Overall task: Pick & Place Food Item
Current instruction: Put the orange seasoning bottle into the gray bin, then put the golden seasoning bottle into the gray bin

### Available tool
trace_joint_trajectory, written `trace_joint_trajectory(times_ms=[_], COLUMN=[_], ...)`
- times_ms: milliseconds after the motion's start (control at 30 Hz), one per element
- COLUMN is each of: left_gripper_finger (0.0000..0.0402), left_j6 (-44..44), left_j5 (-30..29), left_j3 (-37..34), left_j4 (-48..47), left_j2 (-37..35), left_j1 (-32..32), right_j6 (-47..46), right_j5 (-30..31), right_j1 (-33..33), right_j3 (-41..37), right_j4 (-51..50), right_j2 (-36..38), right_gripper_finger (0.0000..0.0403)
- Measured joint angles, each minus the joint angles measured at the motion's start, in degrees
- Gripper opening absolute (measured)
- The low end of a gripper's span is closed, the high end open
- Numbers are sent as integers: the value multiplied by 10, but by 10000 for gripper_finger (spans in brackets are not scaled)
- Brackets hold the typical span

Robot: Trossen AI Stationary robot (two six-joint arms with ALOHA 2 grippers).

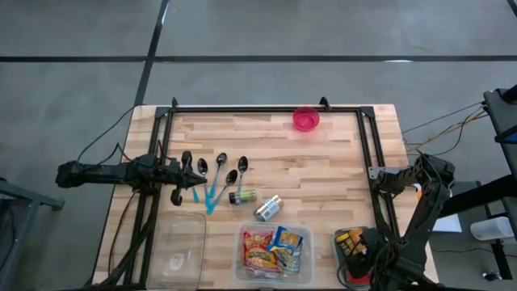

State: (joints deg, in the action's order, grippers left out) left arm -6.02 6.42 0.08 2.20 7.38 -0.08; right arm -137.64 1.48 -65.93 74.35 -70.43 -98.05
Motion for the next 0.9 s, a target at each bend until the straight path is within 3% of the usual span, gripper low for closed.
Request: trace_joint_trajectory(times_ms=[300, 700, 900], left_gripper_finger=[0, 0, 0], left_j6=[0, 0, 0], left_j5=[0, 0, 0], left_j3=[0, 0, 0], left_j4=[0, 0, 0], left_j2=[0, 0, 0], left_j1=[0, 0, 0], right_j6=[-2, -4, -9], right_j5=[0, 1, 26], right_j1=[0, 0, -1], right_j3=[0, 0, 24], right_j4=[2, 1, -50], right_j2=[1, 1, 7], right_gripper_finger=[291, 293, 294])
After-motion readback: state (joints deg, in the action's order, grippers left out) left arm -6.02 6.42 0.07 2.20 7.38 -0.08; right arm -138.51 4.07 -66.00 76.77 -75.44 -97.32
